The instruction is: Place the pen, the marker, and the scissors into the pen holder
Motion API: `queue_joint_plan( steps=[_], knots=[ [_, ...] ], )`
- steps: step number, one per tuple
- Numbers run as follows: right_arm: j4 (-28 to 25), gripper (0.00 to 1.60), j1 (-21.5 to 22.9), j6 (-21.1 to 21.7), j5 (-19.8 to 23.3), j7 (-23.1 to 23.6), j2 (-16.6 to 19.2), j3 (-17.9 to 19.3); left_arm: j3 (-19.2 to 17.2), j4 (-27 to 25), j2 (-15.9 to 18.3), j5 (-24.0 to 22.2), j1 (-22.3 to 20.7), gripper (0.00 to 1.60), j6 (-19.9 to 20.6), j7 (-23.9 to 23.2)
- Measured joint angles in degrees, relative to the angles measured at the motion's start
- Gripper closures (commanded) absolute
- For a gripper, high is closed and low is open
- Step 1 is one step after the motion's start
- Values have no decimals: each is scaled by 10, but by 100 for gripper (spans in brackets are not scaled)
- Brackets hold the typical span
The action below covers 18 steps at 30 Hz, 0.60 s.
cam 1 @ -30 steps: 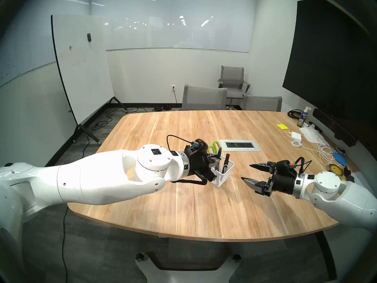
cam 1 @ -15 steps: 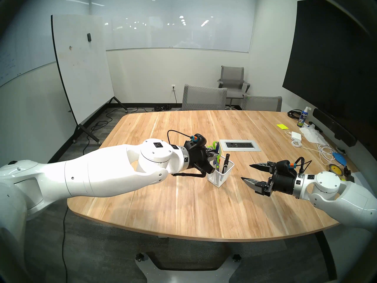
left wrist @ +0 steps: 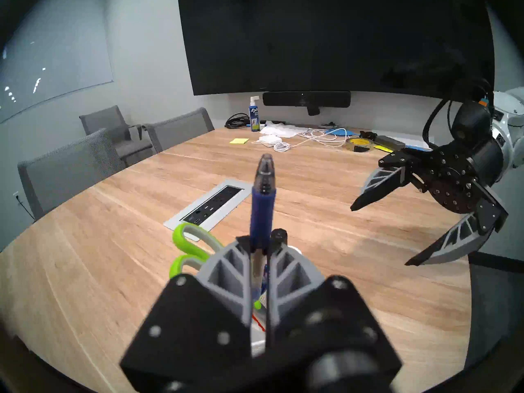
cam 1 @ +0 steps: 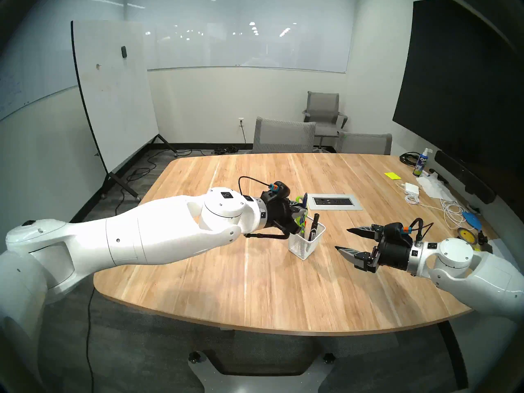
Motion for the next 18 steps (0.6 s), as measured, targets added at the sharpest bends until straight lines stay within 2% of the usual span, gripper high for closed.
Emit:
queue_joint_plan(
  steps=[18],
  knots=[
    [0, 1, 0, 0, 0, 0, 0, 0, 7, 34, -19, -3, 32, 160, -31, -18]
  ],
)
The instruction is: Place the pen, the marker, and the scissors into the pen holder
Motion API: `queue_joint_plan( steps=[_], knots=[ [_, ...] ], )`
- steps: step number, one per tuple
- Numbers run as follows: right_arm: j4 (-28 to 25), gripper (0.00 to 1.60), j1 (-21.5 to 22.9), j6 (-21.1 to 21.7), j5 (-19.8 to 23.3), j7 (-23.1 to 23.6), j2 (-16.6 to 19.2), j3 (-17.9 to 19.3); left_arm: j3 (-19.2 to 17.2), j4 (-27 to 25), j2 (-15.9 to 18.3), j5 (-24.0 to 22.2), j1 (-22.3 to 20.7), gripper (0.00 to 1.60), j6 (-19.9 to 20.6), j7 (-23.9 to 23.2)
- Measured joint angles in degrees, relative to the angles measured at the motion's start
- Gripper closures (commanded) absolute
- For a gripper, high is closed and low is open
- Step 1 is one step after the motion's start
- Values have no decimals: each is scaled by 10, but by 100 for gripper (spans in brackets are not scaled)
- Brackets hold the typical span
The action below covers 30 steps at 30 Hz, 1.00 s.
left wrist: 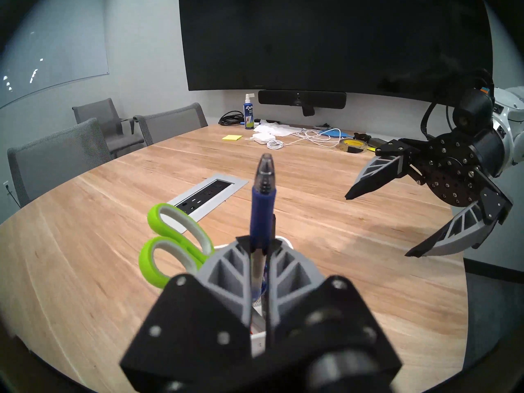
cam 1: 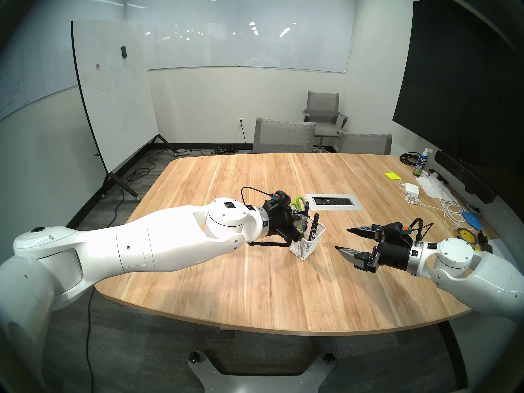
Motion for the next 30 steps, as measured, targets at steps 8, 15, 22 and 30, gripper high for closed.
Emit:
queue_joint_plan(
  steps=[8, 15, 22, 30],
  knots=[
    [0, 1, 0, 0, 0, 0, 0, 0, 2, 7, -1, -3, 8, 160, -4, -5],
    [0, 1, 0, 0, 0, 0, 0, 0, 3, 24, -2, -9, 10, 160, -5, -10],
    [0, 1, 0, 0, 0, 0, 0, 0, 5, 49, -5, -12, 12, 160, -6, -19],
    [0, 1, 0, 0, 0, 0, 0, 0, 6, 68, -12, -14, 12, 160, -6, -28]
  ],
)
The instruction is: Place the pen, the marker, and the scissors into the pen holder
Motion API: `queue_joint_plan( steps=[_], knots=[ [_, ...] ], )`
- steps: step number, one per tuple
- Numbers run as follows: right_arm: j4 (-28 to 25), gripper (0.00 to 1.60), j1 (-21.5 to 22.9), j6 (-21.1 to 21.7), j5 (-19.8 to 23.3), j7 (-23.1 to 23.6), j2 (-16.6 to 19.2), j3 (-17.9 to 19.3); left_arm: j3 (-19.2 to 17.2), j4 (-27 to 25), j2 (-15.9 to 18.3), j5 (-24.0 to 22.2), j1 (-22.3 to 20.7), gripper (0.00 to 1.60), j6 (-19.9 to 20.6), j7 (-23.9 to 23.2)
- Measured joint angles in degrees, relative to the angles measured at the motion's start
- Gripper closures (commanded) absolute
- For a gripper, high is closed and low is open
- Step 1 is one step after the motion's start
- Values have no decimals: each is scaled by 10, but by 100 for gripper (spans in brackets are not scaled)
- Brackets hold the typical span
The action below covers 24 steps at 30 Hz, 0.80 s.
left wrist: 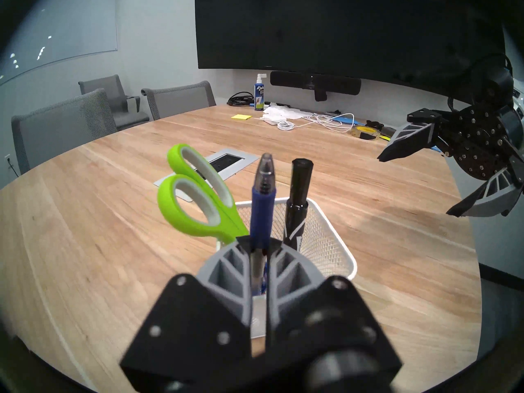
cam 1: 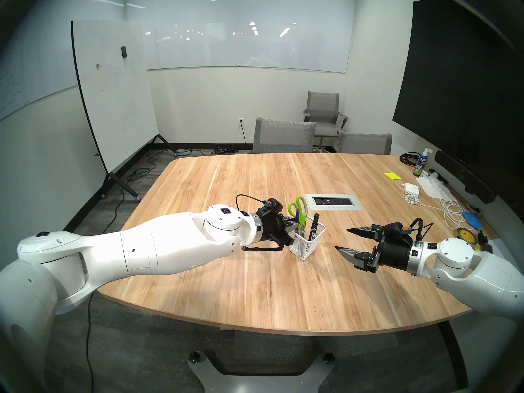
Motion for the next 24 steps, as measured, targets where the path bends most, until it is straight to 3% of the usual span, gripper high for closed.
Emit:
queue_joint_plan(
  steps=[14, 15, 18, 20, 22, 24],
  knots=[
    [0, 1, 0, 0, 0, 0, 0, 0, 1, 12, -14, -5, 2, 160, -3, -11],
    [0, 1, 0, 0, 0, 0, 0, 0, 1, 12, -14, -6, 2, 140, -3, -12],
    [0, 1, 0, 0, 0, 0, 0, 0, 1, 12, -15, -7, 2, 138, -3, -12],
    [0, 1, 0, 0, 0, 0, 0, 0, 1, 12, -16, -8, 3, 115, -4, -12],
    [0, 1, 0, 0, 0, 0, 0, 0, 1, 12, -16, -9, 4, 113, -4, -12],
    [0, 1, 0, 0, 0, 0, 0, 0, 1, 12, -16, -10, 5, 99, -4, -10]
  ],
)
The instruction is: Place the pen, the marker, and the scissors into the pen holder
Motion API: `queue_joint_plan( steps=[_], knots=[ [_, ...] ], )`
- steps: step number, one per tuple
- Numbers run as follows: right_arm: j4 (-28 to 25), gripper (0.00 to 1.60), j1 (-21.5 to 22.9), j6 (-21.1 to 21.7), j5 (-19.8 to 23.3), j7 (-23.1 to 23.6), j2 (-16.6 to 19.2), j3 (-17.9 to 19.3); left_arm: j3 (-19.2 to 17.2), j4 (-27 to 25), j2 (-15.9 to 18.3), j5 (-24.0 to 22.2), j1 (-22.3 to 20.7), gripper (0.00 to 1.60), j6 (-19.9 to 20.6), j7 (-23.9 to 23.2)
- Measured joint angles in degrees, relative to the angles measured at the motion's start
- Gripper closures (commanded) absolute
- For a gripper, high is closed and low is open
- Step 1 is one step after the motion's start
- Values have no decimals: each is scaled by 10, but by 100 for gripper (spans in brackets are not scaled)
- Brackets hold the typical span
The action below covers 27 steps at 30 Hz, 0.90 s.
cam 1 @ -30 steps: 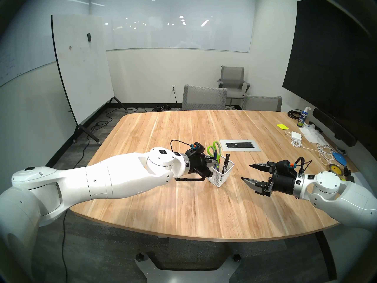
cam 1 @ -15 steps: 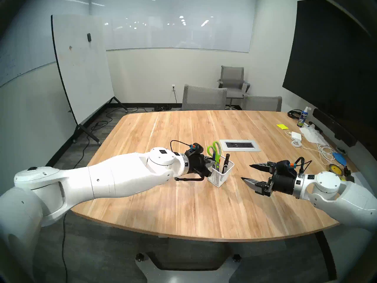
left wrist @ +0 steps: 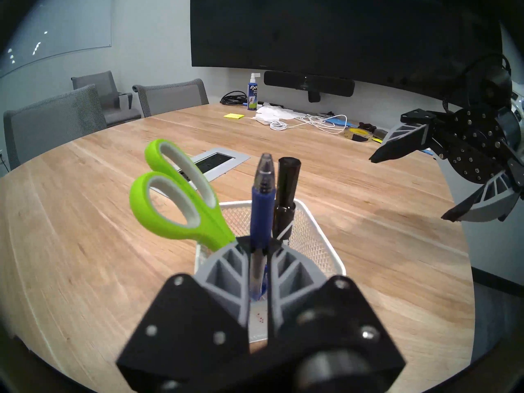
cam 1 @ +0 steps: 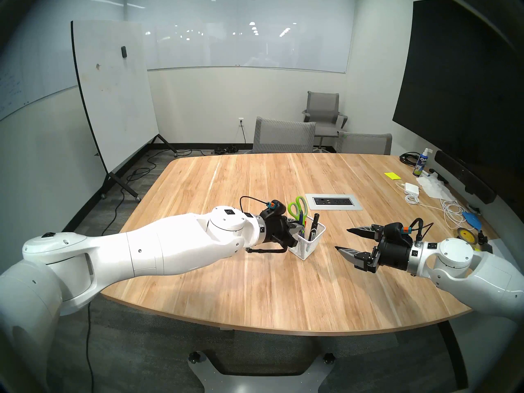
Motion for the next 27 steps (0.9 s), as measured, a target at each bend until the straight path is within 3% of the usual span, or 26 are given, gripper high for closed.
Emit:
queue_joint_plan(
  steps=[7, 18, 27],
  knots=[
    [0, 1, 0, 0, 0, 0, 0, 0, 0, -2, 0, -4, 2, 61, -1, 9],
    [0, 1, 0, 0, 0, 0, 0, 0, 1, -11, 3, -6, 4, 45, -1, 17],
    [0, 1, 0, 0, 0, 0, 0, 0, 1, -38, 17, -1, 0, 43, 1, 32]
  ],
)
